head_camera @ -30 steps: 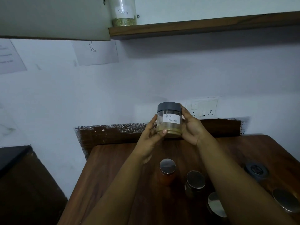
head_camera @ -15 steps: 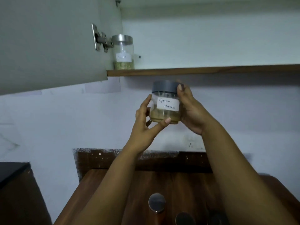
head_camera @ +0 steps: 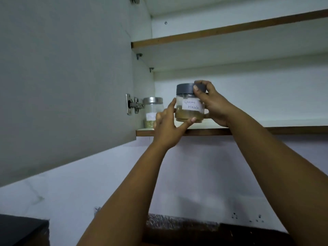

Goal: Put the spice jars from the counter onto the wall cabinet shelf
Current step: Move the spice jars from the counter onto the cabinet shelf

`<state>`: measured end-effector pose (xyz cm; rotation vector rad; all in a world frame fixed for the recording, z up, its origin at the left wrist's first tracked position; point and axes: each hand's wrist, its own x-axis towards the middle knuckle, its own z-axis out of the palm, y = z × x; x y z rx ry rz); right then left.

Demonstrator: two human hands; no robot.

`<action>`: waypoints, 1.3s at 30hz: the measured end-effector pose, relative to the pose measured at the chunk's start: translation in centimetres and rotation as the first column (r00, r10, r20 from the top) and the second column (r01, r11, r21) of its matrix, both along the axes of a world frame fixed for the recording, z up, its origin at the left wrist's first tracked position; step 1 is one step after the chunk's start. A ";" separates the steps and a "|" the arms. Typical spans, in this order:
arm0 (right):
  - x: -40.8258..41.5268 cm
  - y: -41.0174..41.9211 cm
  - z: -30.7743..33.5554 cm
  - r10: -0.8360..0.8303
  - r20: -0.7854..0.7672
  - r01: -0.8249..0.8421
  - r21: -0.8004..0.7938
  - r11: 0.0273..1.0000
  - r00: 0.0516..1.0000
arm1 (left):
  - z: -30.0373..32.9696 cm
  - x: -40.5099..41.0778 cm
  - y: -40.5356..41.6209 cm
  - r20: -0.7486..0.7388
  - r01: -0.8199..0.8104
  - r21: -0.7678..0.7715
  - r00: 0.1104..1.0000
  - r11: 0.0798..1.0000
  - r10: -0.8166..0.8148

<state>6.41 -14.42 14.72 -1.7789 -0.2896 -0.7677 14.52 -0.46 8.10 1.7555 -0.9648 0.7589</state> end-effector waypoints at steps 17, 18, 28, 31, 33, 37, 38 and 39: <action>10.3 -0.2 1.3 -0.401 -0.176 0.253 -0.539 0.804 0.899 | -6.0 7.1 -0.6 0.517 -0.480 -0.252 0.667 0.840 0.536; 10.6 -0.3 1.2 -0.403 -0.166 0.259 -0.539 0.801 0.900 | -6.1 7.1 -0.6 0.519 -0.479 -0.259 0.663 0.839 0.539; 10.7 -0.8 0.4 -0.408 -0.053 0.302 -0.586 0.751 0.911 | -6.1 7.5 -1.0 0.521 -0.477 -0.292 0.647 0.829 0.556; 10.4 -0.8 0.3 -0.403 -0.039 0.308 -0.580 0.755 0.914 | -6.0 7.4 -0.9 0.518 -0.477 -0.285 0.653 0.831 0.553; 10.1 -0.7 0.2 -0.411 -0.026 0.323 -0.573 0.753 0.911 | -6.1 7.4 -0.9 0.518 -0.479 -0.277 0.655 0.833 0.550; 9.7 -0.5 0.1 -0.418 0.000 0.337 -0.590 0.734 0.908 | -6.1 7.2 -0.9 0.515 -0.483 -0.274 0.657 0.832 0.551; 9.6 -0.5 0.1 -0.416 0.003 0.337 -0.592 0.732 0.909 | -6.0 7.2 -0.8 0.514 -0.483 -0.273 0.658 0.832 0.550; 9.6 -0.5 0.1 -0.414 0.005 0.336 -0.592 0.733 0.910 | -6.0 7.1 -0.8 0.514 -0.482 -0.271 0.659 0.833 0.549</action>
